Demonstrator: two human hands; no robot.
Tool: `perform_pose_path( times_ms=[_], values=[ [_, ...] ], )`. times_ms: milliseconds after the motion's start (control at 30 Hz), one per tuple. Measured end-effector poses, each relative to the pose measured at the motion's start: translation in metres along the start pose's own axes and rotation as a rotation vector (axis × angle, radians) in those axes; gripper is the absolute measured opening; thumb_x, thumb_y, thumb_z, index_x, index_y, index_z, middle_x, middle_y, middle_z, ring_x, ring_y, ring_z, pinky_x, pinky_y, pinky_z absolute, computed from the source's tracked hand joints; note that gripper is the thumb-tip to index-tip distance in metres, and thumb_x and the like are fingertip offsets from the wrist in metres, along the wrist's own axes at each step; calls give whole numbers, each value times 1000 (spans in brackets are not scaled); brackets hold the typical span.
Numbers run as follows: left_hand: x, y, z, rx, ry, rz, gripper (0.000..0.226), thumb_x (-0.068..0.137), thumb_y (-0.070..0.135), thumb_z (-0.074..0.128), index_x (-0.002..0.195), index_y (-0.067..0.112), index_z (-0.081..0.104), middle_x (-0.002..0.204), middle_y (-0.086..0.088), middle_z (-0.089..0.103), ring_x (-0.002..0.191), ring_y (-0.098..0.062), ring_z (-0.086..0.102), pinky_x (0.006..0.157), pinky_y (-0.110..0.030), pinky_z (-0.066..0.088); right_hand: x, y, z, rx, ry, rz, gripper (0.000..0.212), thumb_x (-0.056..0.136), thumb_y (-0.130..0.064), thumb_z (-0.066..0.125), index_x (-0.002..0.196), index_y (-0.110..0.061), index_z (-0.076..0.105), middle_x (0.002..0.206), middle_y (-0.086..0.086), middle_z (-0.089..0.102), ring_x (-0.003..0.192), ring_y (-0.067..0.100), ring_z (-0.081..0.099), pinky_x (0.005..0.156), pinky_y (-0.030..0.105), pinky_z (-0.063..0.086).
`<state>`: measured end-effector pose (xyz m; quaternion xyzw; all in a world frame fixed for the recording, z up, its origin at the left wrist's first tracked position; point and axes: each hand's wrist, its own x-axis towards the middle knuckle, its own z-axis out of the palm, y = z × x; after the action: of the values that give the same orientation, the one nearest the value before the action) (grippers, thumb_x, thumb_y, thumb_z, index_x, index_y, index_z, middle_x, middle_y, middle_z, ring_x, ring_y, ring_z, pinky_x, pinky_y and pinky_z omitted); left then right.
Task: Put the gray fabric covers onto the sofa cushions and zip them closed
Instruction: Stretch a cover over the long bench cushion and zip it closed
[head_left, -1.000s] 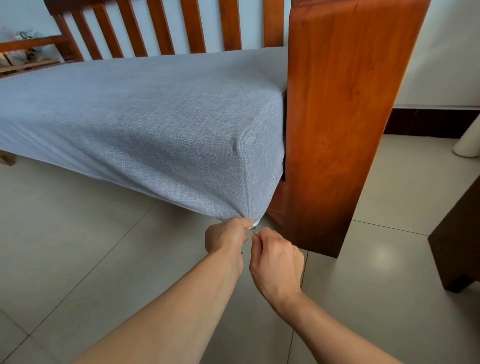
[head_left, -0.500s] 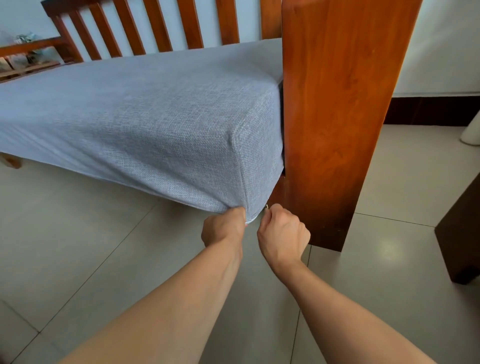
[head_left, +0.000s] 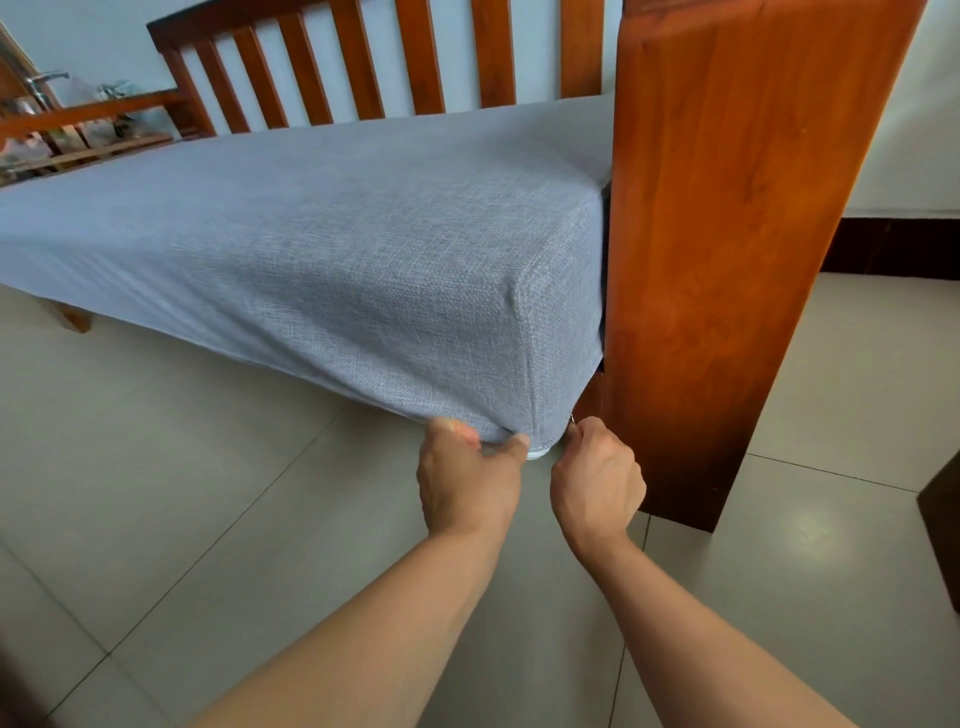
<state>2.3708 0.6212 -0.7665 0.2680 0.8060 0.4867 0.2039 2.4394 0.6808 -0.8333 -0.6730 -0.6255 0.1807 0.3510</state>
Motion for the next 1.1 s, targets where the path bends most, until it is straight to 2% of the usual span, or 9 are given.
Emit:
perform_pose_path(
  times_ms=[100, 167, 233, 300, 533, 733, 933, 1033, 1100],
  values=[
    [0, 13, -5, 177, 118, 255, 63, 61, 36, 84, 101, 19, 38, 108, 2, 43, 104, -24, 51, 85, -35, 43, 0, 0, -2, -3, -3, -4, 23, 97, -22, 40, 81, -9, 51, 83, 12, 64, 79, 38, 60, 60, 33, 34],
    [0, 18, -1, 318, 183, 367, 90, 50, 44, 87, 120, 22, 34, 124, -1, 35, 119, -25, 39, 93, -41, 38, 0, 0, -3, 3, 2, -16, 25, 96, -24, 40, 77, -10, 49, 78, 11, 64, 74, 37, 59, 58, 32, 33],
    [1, 19, 11, 391, 188, 363, 114, 46, 54, 85, 136, 21, 22, 144, -4, 21, 129, -25, 28, 95, -45, 34, 1, -1, -4, -1, 8, -22, 27, 96, -25, 40, 73, -11, 44, 74, 10, 62, 69, 35, 59, 56, 31, 31],
    [3, 21, 21, 369, 203, 316, 122, 49, 58, 82, 142, 19, 13, 151, -5, 11, 132, -25, 25, 96, -48, 32, 2, 0, -5, -2, 17, -39, 29, 96, -27, 39, 71, -11, 41, 71, 9, 61, 66, 35, 59, 54, 31, 31],
    [12, 25, 27, 363, 334, 374, 117, 45, 53, 86, 137, 13, 26, 147, -5, 22, 127, -26, 33, 88, -45, 35, 23, 0, -6, -60, 46, -30, 27, 96, -31, 43, 77, -12, 45, 80, 10, 65, 75, 37, 63, 57, 30, 32],
    [12, 30, 28, 333, 337, 405, 117, 44, 51, 87, 136, 14, 27, 146, -6, 24, 127, -27, 34, 90, -45, 35, 37, -4, -6, -75, 35, 16, 29, 97, -32, 41, 81, -9, 48, 88, 13, 66, 83, 38, 63, 59, 30, 29],
    [22, 52, 8, 383, 491, 809, 109, 41, 57, 81, 130, 15, 34, 142, -13, 36, 126, -33, 38, 97, -54, 32, 38, -6, -5, -73, 33, 14, 27, 97, -30, 40, 75, -13, 42, 85, 12, 67, 81, 37, 63, 58, 30, 30],
    [23, 68, 7, 485, 440, 979, 87, 46, 47, 84, 122, 22, 50, 136, -5, 46, 125, -27, 42, 101, -58, 29, 37, -7, -3, -66, 42, 23, 26, 96, -26, 41, 74, -12, 42, 82, 13, 66, 79, 38, 63, 57, 30, 31],
    [22, 72, 10, 485, 412, 1027, 78, 49, 40, 84, 118, 23, 52, 131, 0, 50, 124, -24, 44, 97, -58, 34, 37, -7, -2, -49, 51, 26, 25, 95, -24, 41, 74, -12, 42, 81, 13, 66, 76, 38, 62, 57, 31, 32]
  ],
)
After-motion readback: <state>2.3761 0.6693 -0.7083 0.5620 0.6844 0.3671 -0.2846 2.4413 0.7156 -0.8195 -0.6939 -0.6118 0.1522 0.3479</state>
